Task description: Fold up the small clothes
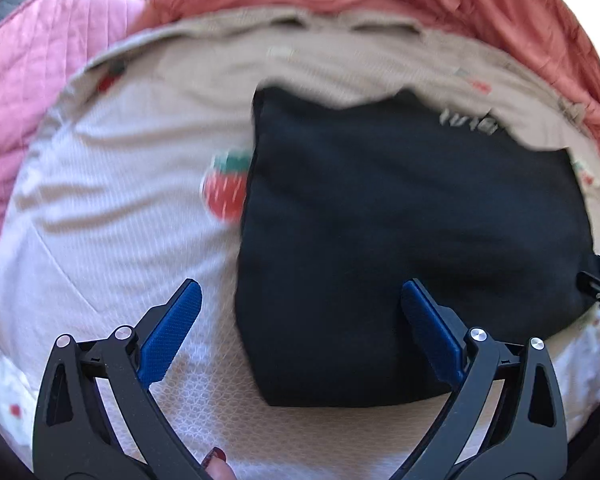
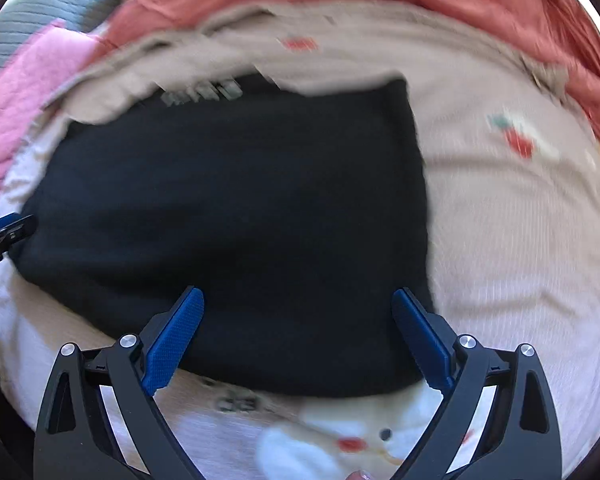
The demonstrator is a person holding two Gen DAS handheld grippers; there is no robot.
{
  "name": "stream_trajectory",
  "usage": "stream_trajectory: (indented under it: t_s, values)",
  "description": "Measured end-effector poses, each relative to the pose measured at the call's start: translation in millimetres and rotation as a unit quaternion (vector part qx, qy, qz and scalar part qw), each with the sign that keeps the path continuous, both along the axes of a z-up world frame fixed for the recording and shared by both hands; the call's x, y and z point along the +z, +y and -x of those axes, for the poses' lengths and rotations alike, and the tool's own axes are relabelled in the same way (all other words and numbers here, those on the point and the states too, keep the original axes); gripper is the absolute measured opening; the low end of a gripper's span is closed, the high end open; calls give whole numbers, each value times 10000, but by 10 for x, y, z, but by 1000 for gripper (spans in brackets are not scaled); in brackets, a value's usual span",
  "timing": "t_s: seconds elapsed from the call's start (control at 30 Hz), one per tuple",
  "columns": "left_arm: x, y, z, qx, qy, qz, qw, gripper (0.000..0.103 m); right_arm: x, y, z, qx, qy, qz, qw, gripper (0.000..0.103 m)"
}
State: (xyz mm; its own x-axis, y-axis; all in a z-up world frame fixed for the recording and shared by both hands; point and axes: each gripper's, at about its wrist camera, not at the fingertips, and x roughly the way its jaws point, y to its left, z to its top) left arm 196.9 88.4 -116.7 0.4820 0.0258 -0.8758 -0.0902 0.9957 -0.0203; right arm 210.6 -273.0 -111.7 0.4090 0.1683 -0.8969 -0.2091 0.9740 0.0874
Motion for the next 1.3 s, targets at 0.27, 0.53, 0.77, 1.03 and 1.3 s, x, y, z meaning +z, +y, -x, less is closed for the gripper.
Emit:
stream_trajectory:
  t_s: [0.27, 0.53, 0.77, 1.03, 1.3]
  values:
    - [-53, 153, 109, 230, -63, 530, 9983, 95, 53, -26, 48, -3, -174, -198, 9997, 96]
    - [312, 216, 248, 360, -395, 638, 9965, 94, 469, 30, 156, 72, -814, -343, 9961, 98]
    - [632, 218, 375, 420, -584, 625, 9954, 94, 747, 146, 223, 160, -1254, -250, 9917, 99]
    - [861, 281, 475, 492, -811, 621, 9936, 94, 984, 306, 340, 356, -1601, -335, 9859, 99]
    - [912, 469, 527, 712, -863, 569, 9921, 94, 1075, 582, 452, 689, -1715, -391, 9820, 99]
